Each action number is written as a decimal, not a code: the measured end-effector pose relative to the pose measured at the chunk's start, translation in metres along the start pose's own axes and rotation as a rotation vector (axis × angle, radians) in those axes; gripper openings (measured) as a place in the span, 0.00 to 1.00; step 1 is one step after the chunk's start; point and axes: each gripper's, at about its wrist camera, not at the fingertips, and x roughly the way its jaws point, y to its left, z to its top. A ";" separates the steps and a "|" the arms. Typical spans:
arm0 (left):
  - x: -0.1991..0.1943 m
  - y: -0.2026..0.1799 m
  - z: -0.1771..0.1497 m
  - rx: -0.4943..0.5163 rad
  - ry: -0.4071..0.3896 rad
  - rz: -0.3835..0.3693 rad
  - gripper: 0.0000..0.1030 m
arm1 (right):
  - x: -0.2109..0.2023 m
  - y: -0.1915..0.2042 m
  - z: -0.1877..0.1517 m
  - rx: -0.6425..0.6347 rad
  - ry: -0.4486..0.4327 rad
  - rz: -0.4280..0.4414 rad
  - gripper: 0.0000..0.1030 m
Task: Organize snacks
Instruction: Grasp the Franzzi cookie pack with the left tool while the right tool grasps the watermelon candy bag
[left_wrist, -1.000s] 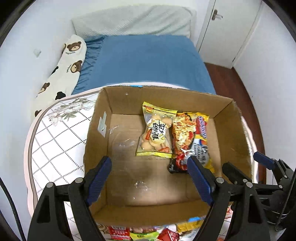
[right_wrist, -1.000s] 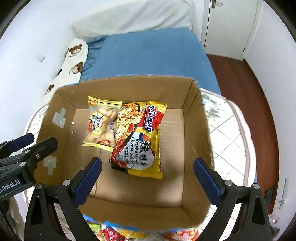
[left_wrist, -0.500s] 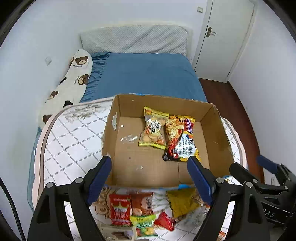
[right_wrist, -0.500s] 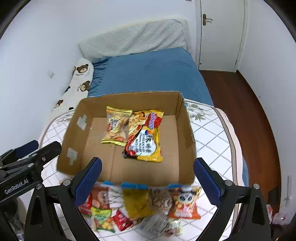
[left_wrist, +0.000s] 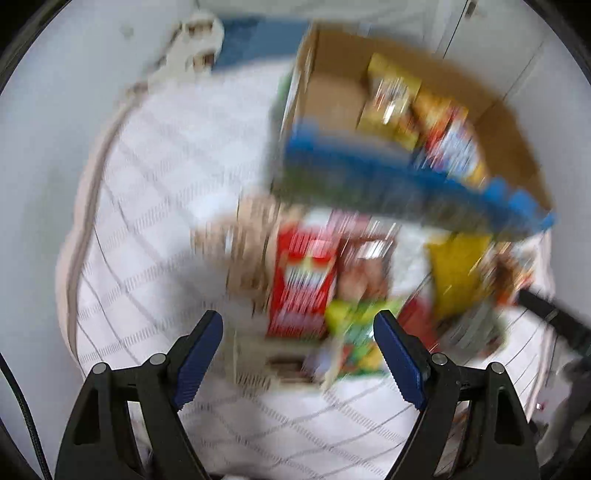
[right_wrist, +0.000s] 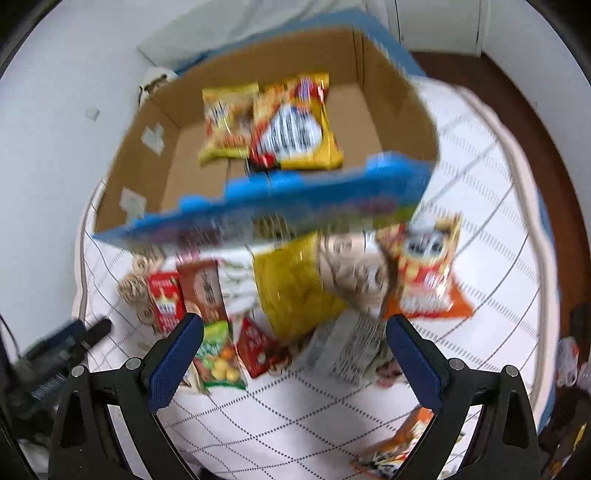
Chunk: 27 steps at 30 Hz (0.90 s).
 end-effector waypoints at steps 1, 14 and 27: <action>0.010 0.003 -0.008 0.000 0.025 0.012 0.81 | 0.005 -0.001 -0.002 -0.001 0.011 -0.002 0.98; 0.074 -0.055 -0.089 0.786 0.058 0.240 0.81 | 0.044 0.016 -0.028 -0.102 0.146 -0.012 0.98; 0.086 -0.069 -0.087 0.838 0.064 0.119 0.57 | 0.043 0.025 -0.042 -0.120 0.161 -0.002 0.98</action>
